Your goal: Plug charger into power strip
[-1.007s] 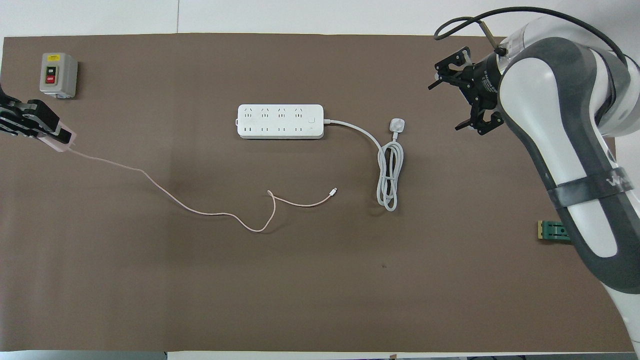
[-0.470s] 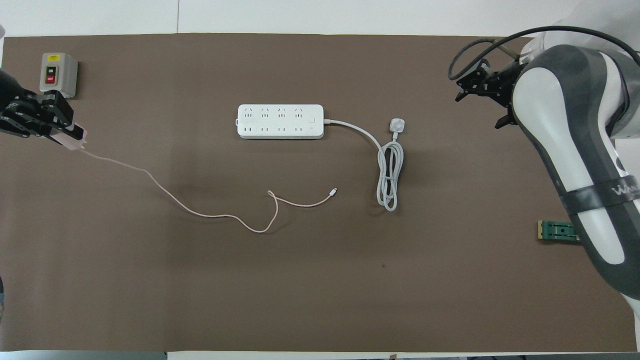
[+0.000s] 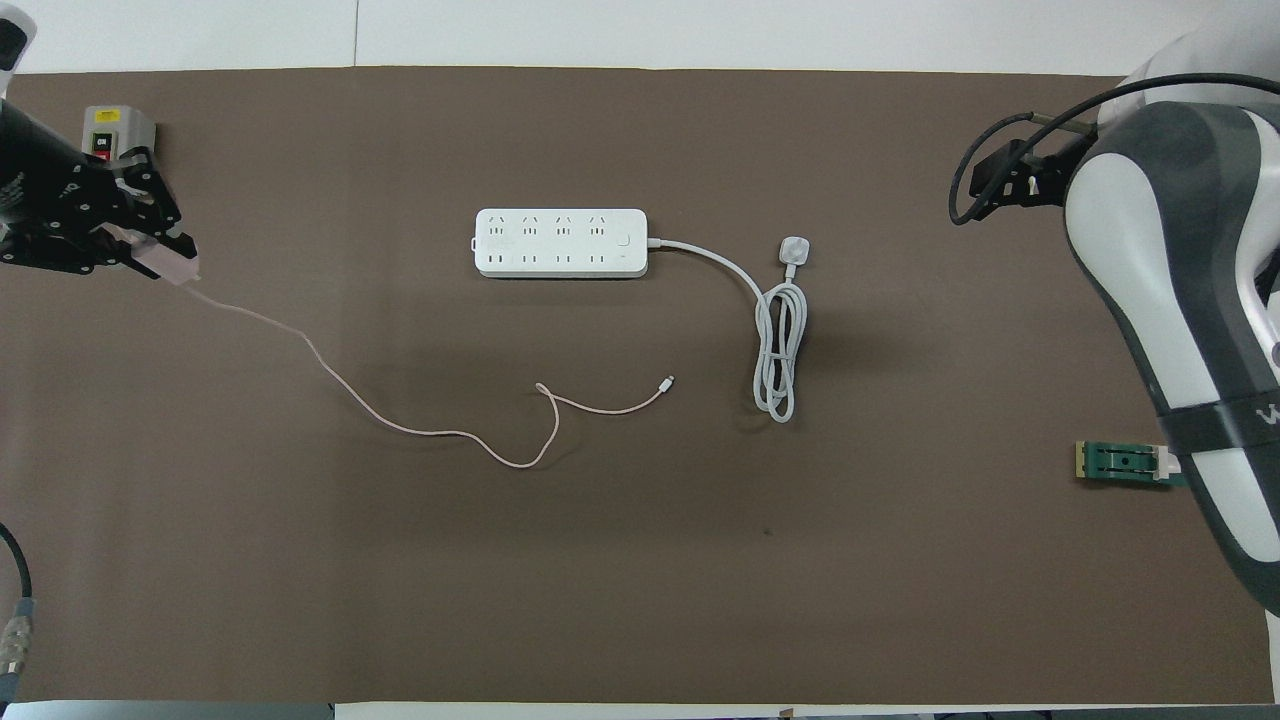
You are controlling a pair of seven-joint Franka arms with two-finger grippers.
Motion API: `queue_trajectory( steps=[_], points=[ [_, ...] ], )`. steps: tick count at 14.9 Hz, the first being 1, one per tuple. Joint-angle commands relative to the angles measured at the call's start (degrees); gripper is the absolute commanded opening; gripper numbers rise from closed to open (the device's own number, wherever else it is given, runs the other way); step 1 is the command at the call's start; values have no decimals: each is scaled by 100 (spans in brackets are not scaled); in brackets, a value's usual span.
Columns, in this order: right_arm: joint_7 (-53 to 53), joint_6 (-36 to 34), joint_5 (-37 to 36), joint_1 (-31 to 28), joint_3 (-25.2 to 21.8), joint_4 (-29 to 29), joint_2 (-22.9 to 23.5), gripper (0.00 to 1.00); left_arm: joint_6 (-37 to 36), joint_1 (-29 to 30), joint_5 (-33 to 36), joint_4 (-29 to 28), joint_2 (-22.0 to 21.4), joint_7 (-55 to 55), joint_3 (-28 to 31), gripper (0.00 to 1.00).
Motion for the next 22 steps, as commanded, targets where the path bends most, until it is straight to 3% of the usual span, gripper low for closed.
queue_trajectory(
  steps=[1,7,12,18,22],
  points=[
    [-741,-11,-242,-189,36,-194,-298,100,600,-440,135,-58,139,-1748,52,0],
    [-1289,-335,-348,-269,36,-185,-729,100,1812,-1143,372,-593,244,-5043,61,0],
    [-1701,-810,-463,-225,45,-194,-1195,100,2516,-1653,891,-620,815,-7497,61,0],
    [-2036,-969,-489,-278,45,-580,-1687,100,2912,-1856,1049,-620,1290,-8625,61,0],
    [-2439,-943,-665,-400,45,-668,-1793,100,2931,-2023,1278,-620,1370,-8873,78,0]
  ],
)
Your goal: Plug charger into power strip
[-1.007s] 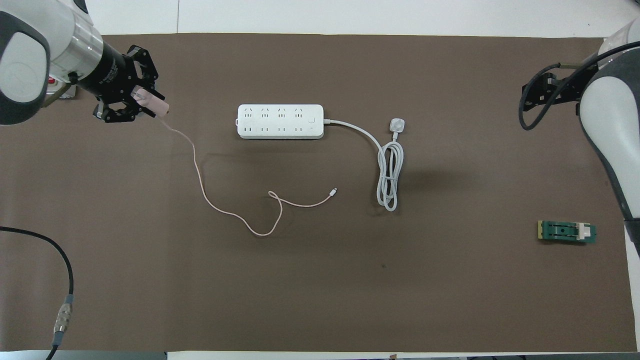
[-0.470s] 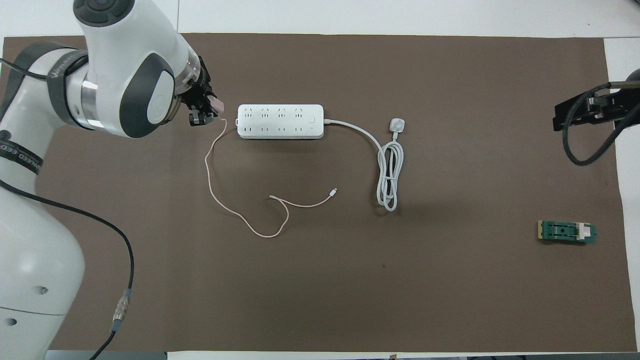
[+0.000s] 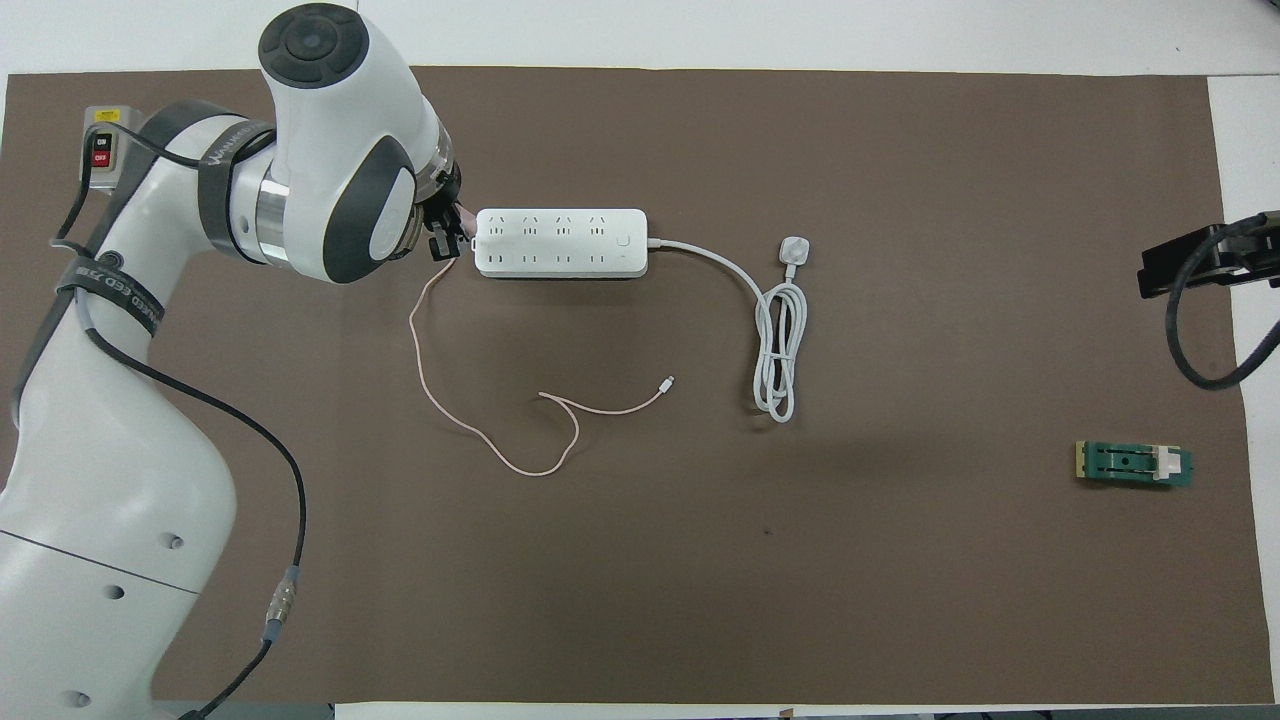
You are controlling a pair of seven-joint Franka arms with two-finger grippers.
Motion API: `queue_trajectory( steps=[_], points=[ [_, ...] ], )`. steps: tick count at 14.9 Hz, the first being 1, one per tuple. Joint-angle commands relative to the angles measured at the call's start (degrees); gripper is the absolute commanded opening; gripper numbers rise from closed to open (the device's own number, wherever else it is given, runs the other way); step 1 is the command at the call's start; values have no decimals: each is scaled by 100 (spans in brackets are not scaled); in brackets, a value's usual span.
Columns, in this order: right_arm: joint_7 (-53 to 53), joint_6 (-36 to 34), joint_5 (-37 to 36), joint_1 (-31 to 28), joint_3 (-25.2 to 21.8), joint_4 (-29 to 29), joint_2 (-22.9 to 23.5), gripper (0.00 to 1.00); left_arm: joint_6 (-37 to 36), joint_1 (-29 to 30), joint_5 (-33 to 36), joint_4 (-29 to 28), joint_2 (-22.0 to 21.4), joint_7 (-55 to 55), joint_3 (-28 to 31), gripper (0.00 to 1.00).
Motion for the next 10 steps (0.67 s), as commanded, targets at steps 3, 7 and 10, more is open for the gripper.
queue_trajectory(
  steps=[3,7,10],
  points=[
    [-356,51,-93,-184,52,-252,-191,100,77,-135,154,-6,111,-174,71,0],
    [-347,41,-84,-141,70,-261,-217,100,-89,-109,189,11,24,245,89,0],
    [-347,24,-14,-184,70,-261,-217,100,-441,40,268,20,-187,1667,229,0]
  ],
)
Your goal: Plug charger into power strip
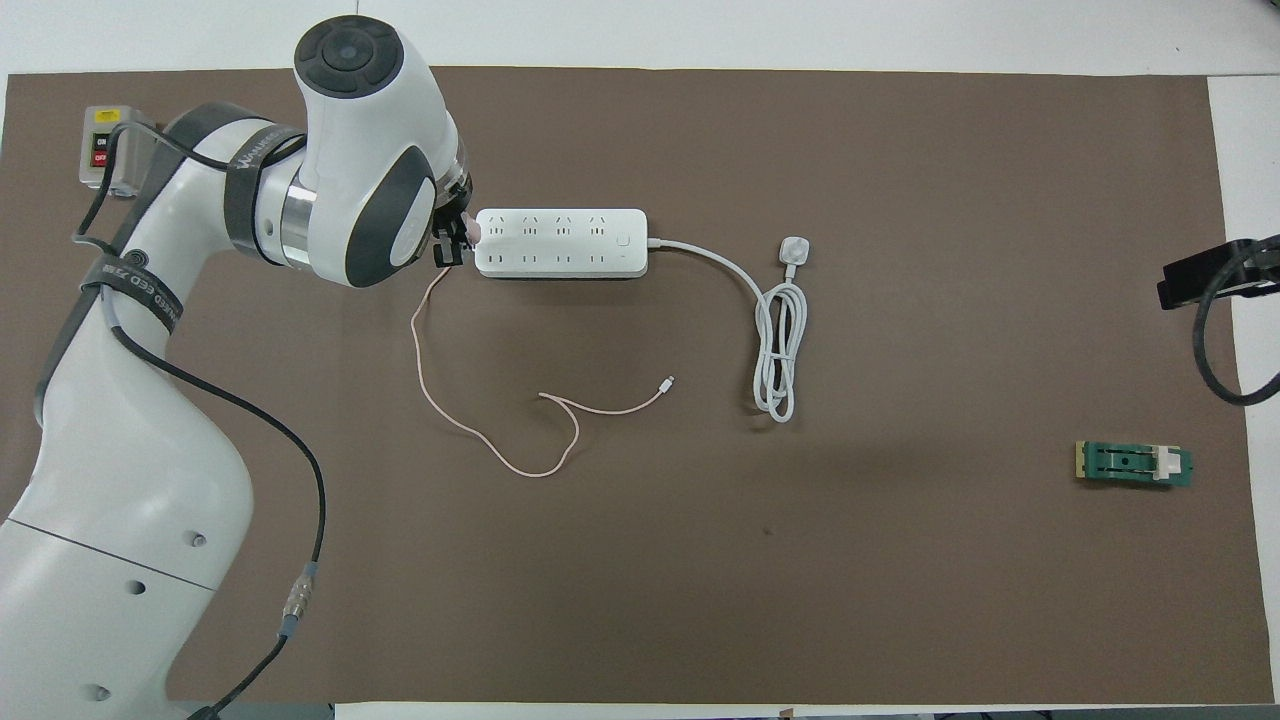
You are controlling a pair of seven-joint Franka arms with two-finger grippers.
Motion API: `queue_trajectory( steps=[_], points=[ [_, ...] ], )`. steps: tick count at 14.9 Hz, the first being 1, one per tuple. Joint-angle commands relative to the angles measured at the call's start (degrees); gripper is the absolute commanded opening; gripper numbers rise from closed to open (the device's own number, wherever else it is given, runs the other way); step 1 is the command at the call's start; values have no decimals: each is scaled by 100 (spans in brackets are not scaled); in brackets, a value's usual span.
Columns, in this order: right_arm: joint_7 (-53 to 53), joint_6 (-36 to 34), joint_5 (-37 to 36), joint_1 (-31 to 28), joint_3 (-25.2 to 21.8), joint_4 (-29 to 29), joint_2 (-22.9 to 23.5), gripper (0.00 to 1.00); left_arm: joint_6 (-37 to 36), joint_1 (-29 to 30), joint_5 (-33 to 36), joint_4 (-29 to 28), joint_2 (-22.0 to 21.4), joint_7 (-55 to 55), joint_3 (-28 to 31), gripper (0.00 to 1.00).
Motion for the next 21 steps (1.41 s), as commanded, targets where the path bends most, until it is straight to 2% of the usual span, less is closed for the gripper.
queue_trajectory(
  steps=[1,6,7,8,10,12,15,18,21],
  points=[
    [-110,23,-6,-64,37,-185,-153,100,-324,211,110,-18,-309,1274,191,0],
    [-110,14,2,-37,64,-185,-153,100,-632,1038,57,-62,-915,3420,174,0],
    [-119,-21,2,-46,81,-185,-153,100,-894,1056,101,-54,-925,3823,191,0],
    [-119,-30,2,-46,81,-176,-153,100,-1488,1048,154,-36,-873,4515,200,0],
    [-119,-21,2,-63,81,-159,-153,100,-2220,978,617,-27,-837,5704,200,0],
    [-154,-30,11,-168,108,-167,-153,100,-2180,820,690,-19,-750,5246,192,0],
    [-312,-21,46,-441,371,-167,-162,100,-1487,504,594,-53,-609,4025,165,0],
    [-312,-30,55,-441,380,-176,-162,100,-802,327,181,-71,-503,3005,165,0],
    [-321,-30,55,-424,380,-176,-153,100,-37,248,66,-307,-503,2002,148,0]
  ],
)
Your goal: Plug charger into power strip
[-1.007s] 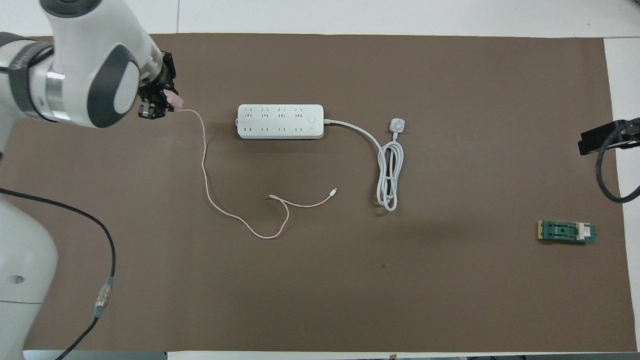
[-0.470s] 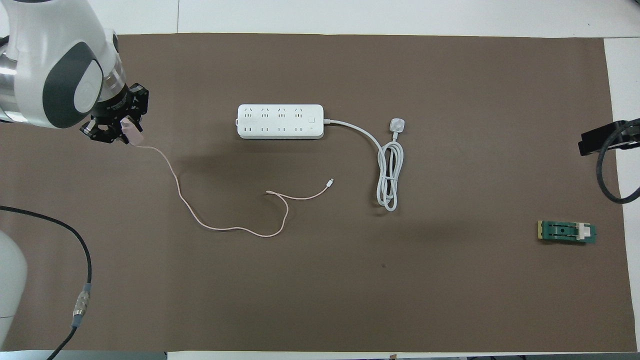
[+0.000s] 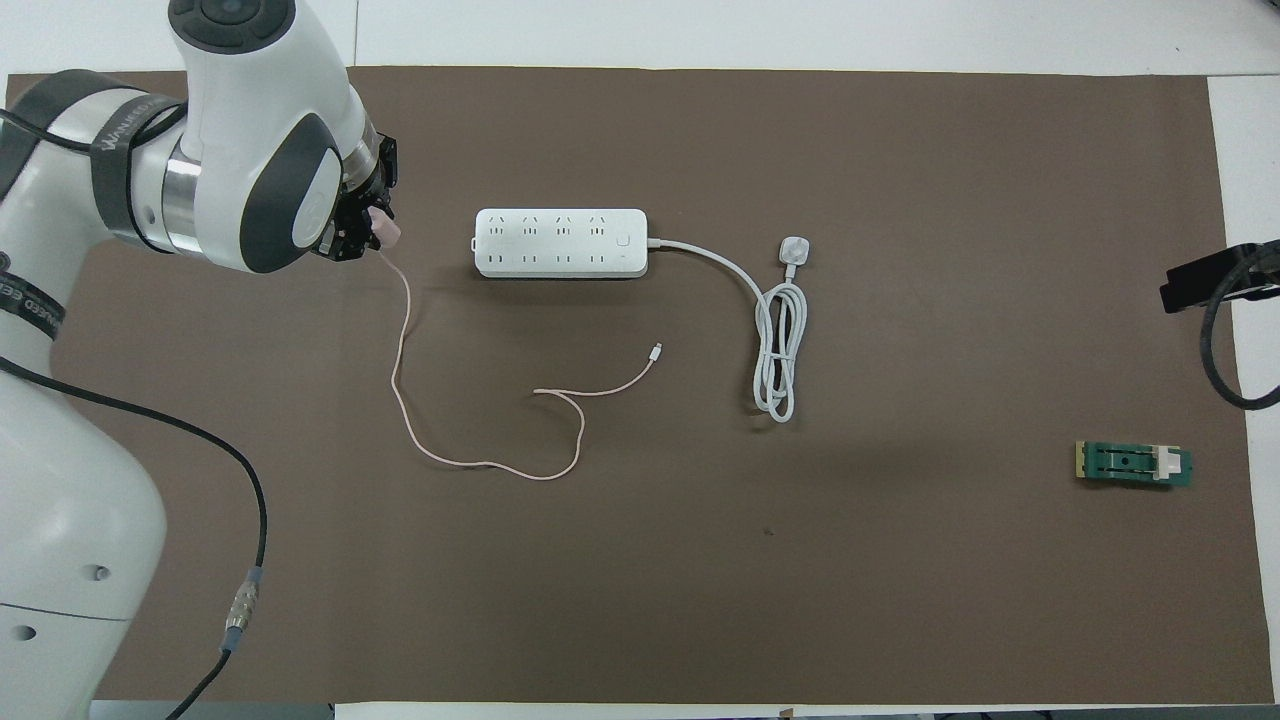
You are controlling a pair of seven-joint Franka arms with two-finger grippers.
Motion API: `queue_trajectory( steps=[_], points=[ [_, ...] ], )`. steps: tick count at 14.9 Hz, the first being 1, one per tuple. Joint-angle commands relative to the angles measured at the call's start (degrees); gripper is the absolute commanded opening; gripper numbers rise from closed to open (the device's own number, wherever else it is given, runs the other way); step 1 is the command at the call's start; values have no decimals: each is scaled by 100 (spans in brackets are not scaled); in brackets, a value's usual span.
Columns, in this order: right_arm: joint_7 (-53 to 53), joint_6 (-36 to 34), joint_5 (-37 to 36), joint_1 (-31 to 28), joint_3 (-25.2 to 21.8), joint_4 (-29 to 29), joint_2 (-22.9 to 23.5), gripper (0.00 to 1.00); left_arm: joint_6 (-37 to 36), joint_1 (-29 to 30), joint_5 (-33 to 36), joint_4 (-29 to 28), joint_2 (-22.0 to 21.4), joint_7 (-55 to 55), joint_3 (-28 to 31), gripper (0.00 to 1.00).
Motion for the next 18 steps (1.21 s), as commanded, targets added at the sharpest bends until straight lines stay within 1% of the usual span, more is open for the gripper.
queue_trajectory(
  steps=[1,3,6,10,13,18],
  points=[
    [-158,-27,48,-112,81,-153,-140,100,833,-90,-165,-478,-43,-1032,42,0],
    [-132,-27,48,-112,81,-153,-140,100,1161,-204,-157,-586,62,-1719,51,0],
    [-114,-27,39,-86,81,-153,-140,100,1214,-363,-148,-586,229,-2187,60,0],
    [-105,-18,39,-103,81,-153,-140,100,1293,-530,-104,-577,300,-2442,68,0],
    [-114,-18,39,-103,81,-153,-140,100,1320,-617,-77,-551,431,-2583,77,0],
    [-149,-18,48,-103,81,-153,-140,100,1311,-644,-77,-551,440,-2628,77,0]
  ],
)
